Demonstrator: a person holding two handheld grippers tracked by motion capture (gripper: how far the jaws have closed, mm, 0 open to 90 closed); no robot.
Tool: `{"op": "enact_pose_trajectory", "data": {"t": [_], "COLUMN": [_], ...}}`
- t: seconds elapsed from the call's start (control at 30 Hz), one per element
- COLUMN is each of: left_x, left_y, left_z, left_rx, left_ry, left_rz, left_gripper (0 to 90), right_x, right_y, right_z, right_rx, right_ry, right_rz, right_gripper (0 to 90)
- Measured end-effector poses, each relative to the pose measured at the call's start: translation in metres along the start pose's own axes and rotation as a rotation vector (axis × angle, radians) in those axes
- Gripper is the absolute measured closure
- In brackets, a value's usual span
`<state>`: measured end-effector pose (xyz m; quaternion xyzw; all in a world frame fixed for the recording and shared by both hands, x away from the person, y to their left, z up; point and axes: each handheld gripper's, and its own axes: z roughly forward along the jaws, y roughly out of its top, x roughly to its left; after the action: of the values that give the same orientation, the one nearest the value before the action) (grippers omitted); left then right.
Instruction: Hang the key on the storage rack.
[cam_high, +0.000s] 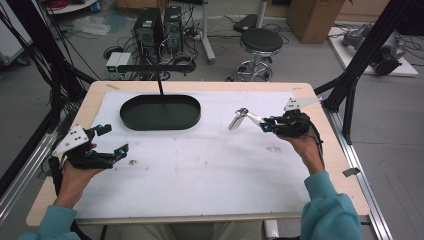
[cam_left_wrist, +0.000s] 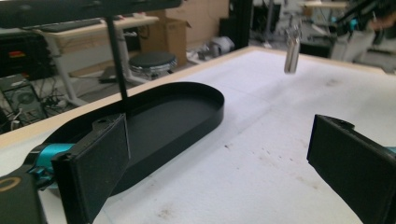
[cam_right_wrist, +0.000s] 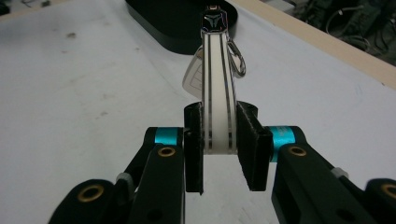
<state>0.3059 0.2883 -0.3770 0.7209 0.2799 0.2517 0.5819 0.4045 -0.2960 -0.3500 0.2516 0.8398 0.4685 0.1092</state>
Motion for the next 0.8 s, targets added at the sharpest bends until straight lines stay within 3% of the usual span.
{"op": "enact_pose_trajectory", "data": {"t": [0.17,0.2,0.47,0.6,0.8], "left_x": [-0.005,-0.006,-0.019,-0.024,-0.031], "left_y": [0.020,0.023,0.045,0.052,0.064], "left_z": [0.009,0.011,0.028,0.036,0.048], "left_rx": [0.018,0.018,0.036,0.063,0.082], "left_ry": [-0.080,-0.096,-0.214,-0.253,-0.304], "left_rz": [0.038,0.040,0.072,0.102,0.120], "left_gripper": [6.3,6.3,6.3,6.3,6.3], "right_x": [0.009,0.014,0.033,0.043,0.056], "right_y": [0.007,0.011,0.027,0.036,0.052], "right_z": [-0.003,-0.002,0.003,0.010,0.021], "right_rx": [-0.052,-0.069,-0.072,-0.060,-0.056], "right_ry": [0.077,0.105,0.189,0.233,0.294], "right_rz": [-0.053,-0.087,-0.181,-0.249,-0.284], "right_gripper": [74.3,74.3,74.3,74.3,74.3]}}
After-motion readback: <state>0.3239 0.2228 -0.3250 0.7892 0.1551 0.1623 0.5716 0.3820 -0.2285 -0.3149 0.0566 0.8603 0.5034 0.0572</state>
